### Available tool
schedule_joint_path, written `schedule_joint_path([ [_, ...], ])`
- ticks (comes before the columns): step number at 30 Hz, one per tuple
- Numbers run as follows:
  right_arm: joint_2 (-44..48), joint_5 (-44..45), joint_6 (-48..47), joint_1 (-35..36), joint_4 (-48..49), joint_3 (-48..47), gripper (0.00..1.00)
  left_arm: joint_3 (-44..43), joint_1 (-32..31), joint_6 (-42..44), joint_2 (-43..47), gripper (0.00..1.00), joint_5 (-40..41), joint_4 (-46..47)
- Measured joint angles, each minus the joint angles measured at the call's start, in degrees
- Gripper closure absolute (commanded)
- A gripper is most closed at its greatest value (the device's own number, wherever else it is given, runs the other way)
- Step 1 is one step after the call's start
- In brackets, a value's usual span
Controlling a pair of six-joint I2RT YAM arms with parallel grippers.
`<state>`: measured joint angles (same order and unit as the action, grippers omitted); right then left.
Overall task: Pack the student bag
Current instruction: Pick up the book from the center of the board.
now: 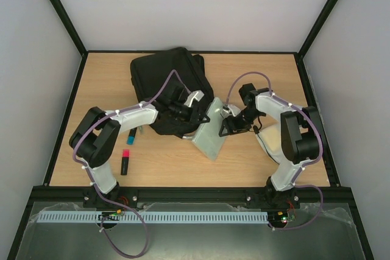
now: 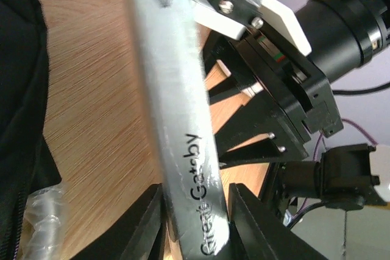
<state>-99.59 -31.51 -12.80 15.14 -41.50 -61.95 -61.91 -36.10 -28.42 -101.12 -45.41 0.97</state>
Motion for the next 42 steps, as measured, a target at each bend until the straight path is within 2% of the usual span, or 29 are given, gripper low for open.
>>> schedule_joint_path([
  [10, 0.0, -0.02, 0.22, -0.02, 0.63, 0.0, 0.34, -2.86, -3.02, 6.86, -0.09, 0.65, 1.73, -5.31],
  [17, 0.0, -0.04, 0.44, -0.02, 1.03, 0.28, 0.34, -4.44, -3.78, 9.01, -1.18, 0.53, 3.45, -7.63],
  [23, 0.31, 0.09, 0.66, -0.02, 1.75, 1.51, 0.34, -7.3, -4.11, 9.94, -3.39, 0.69, 5.09, -11.34],
  [30, 2.27, 1.97, 1.22, 0.0, 1.18, 2.1, 0.34, -10.8, -3.61, 8.17, -6.58, 0.96, 4.79, -15.37],
  [37, 5.86, 1.09, -1.55, -2.49, -0.42, 1.53, 0.33, -12.87, -2.03, 10.62, -6.58, 0.98, 2.8, -18.6],
  [42, 13.77, -1.95, -6.88, -9.33, -4.57, -1.22, 0.25, -19.54, 1.36, 14.93, -6.56, 0.98, 0.09, -24.11],
])
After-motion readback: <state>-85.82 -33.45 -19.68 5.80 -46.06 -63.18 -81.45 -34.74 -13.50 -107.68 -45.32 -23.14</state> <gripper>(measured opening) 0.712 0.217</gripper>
